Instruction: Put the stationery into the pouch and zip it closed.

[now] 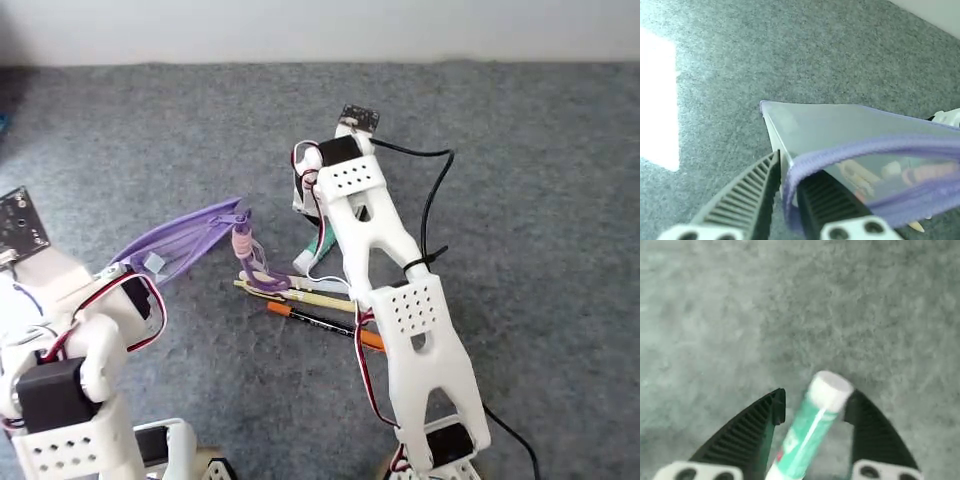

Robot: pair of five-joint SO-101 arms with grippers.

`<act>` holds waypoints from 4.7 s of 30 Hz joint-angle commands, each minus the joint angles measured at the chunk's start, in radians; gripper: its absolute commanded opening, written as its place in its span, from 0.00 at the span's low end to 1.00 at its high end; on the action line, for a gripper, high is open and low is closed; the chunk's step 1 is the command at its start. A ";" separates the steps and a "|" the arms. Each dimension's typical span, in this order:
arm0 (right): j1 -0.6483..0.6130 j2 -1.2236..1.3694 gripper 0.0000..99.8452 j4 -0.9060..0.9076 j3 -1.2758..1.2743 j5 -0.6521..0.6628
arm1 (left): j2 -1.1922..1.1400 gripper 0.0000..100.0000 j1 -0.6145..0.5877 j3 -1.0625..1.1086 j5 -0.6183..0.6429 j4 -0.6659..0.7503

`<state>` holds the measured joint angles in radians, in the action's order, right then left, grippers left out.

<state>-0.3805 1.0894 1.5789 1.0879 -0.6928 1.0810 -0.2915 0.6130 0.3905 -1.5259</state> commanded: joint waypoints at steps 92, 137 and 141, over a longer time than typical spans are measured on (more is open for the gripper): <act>-0.556 -1.937 0.01 -1.431 -1.769 0.686 | -0.008 0.01 0.002 -0.048 0.012 -0.026; -0.108 -2.170 0.18 -0.799 -1.930 0.493 | -0.005 0.01 -0.006 -0.056 0.066 -0.028; -0.070 -2.107 0.18 -0.644 -1.930 0.485 | -0.005 0.01 -0.006 -0.058 0.068 -0.028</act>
<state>-0.4695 -1.0480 0.8393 -0.8531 -0.1910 1.0702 -0.2915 0.5777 0.4427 -1.5489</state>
